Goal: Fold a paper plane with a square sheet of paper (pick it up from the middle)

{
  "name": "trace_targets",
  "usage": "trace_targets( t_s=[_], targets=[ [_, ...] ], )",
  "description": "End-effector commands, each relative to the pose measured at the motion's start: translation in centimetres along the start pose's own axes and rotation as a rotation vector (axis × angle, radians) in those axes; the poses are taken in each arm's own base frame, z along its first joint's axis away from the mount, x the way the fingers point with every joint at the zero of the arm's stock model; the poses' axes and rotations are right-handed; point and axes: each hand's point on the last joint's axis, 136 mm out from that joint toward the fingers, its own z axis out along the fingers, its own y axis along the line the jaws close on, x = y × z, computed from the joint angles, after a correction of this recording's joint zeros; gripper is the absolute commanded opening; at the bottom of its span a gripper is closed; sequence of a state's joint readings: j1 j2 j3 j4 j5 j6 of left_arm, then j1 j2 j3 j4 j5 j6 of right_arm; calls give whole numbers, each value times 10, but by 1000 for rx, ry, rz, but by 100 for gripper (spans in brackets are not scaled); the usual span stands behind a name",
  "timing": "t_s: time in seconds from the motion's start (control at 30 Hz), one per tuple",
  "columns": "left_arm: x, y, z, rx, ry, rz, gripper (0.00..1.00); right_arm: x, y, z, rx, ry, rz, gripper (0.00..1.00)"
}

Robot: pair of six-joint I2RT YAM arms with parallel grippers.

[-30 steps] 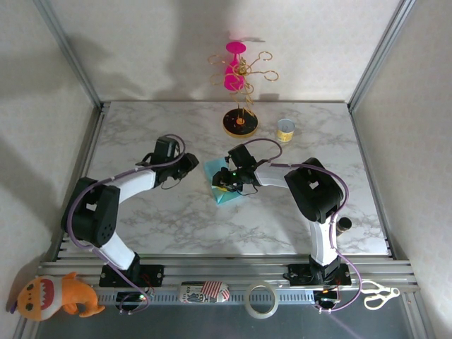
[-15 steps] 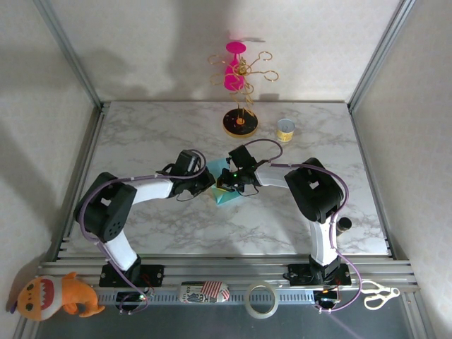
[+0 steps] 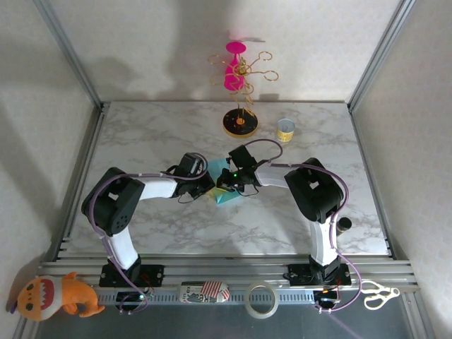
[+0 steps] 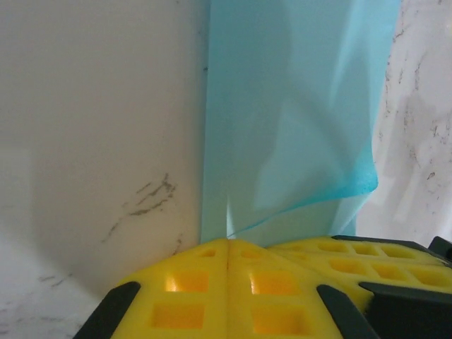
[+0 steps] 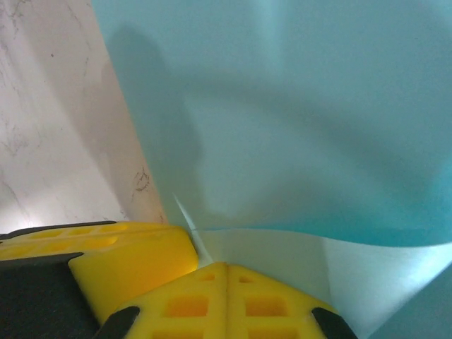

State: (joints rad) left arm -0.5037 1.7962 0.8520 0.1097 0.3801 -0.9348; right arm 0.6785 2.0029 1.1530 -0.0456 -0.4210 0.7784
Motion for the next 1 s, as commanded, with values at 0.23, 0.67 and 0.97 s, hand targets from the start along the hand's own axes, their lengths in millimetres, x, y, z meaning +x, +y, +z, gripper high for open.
trace_targets(
  t_s=[0.23,0.67,0.97],
  targets=[
    [8,26,10,-148,38,91,0,-20,23,-40,-94,-109,-35,1],
    [4,26,15,-204,83,217,0,-26,6,-31,-45,-75,-185,2],
    [3,26,14,-205,84,223,0,-30,-21,-21,20,-66,-136,2]
  ],
)
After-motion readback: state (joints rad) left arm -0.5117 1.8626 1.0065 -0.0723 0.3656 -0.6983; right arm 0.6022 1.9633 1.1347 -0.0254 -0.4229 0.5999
